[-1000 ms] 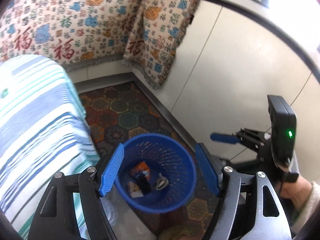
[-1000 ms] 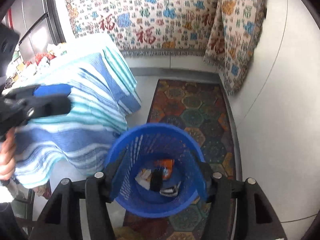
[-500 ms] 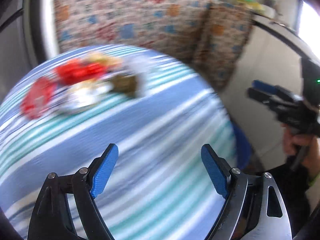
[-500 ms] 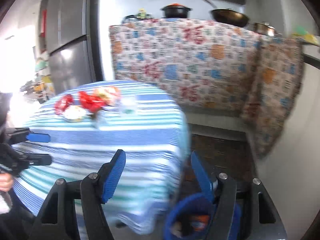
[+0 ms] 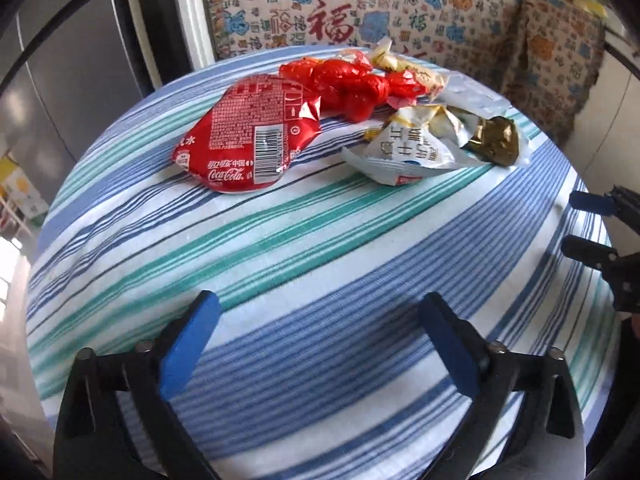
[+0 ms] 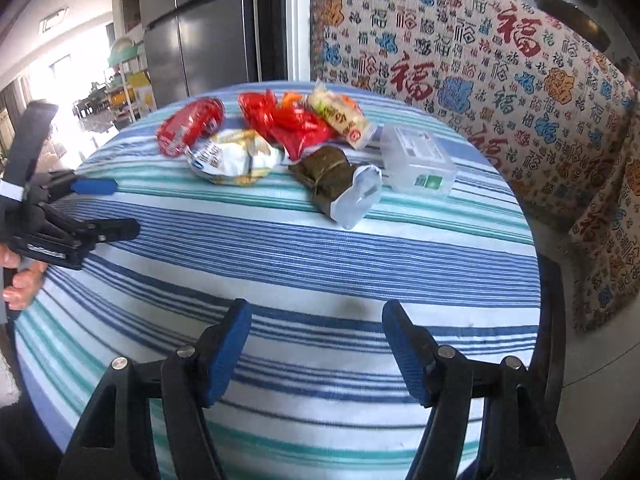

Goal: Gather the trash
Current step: 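Move both open tools back over the table toward the remaining wrappers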

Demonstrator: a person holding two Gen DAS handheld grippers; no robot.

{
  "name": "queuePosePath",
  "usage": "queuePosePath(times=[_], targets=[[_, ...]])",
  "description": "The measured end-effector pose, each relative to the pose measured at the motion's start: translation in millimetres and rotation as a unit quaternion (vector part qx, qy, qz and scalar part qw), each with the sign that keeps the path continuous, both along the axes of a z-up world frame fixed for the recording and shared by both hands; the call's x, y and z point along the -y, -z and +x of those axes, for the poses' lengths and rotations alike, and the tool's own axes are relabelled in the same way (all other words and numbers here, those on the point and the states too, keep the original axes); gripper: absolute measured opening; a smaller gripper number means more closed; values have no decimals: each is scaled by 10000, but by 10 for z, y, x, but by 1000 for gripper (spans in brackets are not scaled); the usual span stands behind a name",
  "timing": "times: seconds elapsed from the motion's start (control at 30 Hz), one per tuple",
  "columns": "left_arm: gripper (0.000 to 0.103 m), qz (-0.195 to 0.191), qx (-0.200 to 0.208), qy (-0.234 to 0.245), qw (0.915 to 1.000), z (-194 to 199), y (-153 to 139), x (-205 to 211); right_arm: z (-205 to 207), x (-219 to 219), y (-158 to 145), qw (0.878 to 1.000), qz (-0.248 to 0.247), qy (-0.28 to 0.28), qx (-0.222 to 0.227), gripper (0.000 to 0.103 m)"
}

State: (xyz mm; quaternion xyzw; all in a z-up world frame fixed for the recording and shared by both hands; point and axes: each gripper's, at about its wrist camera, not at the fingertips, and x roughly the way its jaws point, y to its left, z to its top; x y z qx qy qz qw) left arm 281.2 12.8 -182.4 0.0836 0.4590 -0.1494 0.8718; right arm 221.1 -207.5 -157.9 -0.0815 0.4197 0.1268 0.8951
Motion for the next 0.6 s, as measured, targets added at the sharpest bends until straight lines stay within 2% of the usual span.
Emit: queuePosePath(times=[0.07,0.13,0.27,0.33,0.5,0.6], targets=[[103,-2,-8,65,10000,128,-1,-37,36,-11,60,9999,-67,57,-70,70],[103,-9,-14,108,9999,256,-3,-75,104,18,76,9997,104,145,-151,71],[103,-42,82,126,9999,453,-2,-173,228,26,103,9995,126,263,-143,80],[103,-56,83,-17,9999,540,-1,-214,295,33,103,9994,133,284,-142,84],[103,-39,101,-183,9998,639,9,-227,520,72,105,9993,131,244,-266,100],[103,-45,105,-196,9997,647,15,-208,656,75,107,9992,99,158,-346,103]])
